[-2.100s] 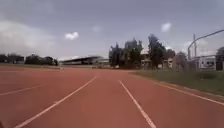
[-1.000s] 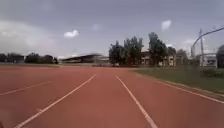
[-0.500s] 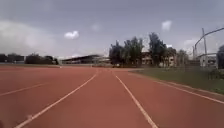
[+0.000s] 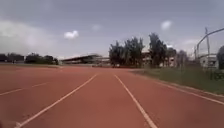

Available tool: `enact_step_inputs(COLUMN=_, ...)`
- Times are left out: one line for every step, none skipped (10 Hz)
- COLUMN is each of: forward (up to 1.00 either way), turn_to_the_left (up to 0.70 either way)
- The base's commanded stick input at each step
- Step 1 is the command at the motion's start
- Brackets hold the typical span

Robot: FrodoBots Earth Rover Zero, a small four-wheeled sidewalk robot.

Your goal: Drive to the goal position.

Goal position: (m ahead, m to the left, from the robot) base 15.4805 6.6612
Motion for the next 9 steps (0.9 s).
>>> enact_step_inputs(forward=0.45, turn_to_the_left=0.27)
enact_step_inputs(forward=0.45, turn_to_the_left=0.27)
enact_step_inputs(forward=0.45, turn_to_the_left=0.27)
enact_step_inputs(forward=0.45, turn_to_the_left=0.27)
enact_step_inputs(forward=0.45, turn_to_the_left=0.27)
enact_step_inputs(forward=0.45, turn_to_the_left=0.27)
enact_step_inputs(forward=0.45, turn_to_the_left=0.27)
enact_step_inputs(forward=0.45, turn_to_the_left=0.27)
enact_step_inputs(forward=0.45, turn_to_the_left=0.27)
